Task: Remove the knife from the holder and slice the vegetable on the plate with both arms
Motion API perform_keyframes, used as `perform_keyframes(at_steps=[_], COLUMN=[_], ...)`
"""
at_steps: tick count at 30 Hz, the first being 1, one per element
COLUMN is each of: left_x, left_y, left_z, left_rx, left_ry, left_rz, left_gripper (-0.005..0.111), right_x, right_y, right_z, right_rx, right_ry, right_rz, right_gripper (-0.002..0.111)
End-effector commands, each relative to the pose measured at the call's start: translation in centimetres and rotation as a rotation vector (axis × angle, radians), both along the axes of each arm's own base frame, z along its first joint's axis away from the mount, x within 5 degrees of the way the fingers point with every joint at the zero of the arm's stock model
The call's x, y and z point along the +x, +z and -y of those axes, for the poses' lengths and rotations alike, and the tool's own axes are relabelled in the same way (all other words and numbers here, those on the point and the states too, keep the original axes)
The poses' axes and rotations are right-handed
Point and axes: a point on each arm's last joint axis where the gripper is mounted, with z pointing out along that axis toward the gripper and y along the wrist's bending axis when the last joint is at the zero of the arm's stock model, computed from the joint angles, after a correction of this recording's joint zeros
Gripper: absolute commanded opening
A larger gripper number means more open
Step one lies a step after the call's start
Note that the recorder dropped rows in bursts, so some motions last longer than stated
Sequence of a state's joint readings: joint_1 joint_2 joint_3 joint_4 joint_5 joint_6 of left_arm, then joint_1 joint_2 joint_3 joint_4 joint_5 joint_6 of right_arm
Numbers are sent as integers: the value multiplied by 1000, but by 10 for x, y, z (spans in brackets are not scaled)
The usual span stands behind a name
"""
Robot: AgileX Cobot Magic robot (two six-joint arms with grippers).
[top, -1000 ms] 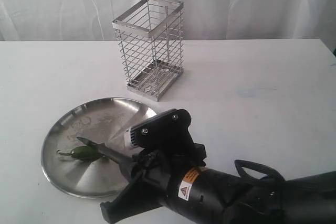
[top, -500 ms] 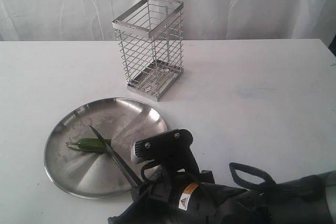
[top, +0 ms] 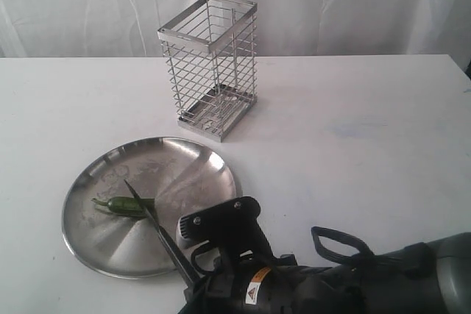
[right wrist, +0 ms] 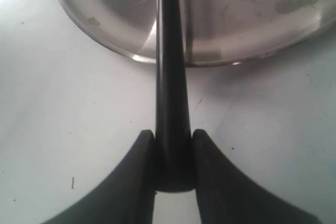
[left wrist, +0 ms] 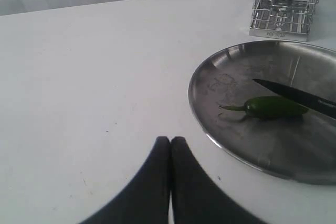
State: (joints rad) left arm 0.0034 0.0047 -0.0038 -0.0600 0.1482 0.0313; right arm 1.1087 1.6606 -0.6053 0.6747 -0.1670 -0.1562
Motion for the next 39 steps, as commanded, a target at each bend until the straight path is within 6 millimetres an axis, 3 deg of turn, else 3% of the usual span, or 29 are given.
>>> perform_keyframes(at_steps=[1,11,17,23,35,39], left_x=[0,0,0,0,0,0], left_y=[-1,-1,-1,-1,-1,-1], left_z=[0,0,0,0,0,0], left_rx=[-10,-10,-10,-10,-10,-10], left_ry=[-5,-5,-5,-5,-5,-5], left_rz=[0,0,0,0,0,0], left_gripper=[0,0,0,0,0,0], right_x=[2,5,10,14,11,21], right_y=[-1,0,12,29,29,29], right_z=[0,1,-11,-20,-20,-14], right_rx=[13,57,108,150,44,27], right_ry=[-43,-158,-169,-122,58,47], right_rz=[-14,-61,-62,-12,82,110], right_gripper=[0,0,0,0,0,0])
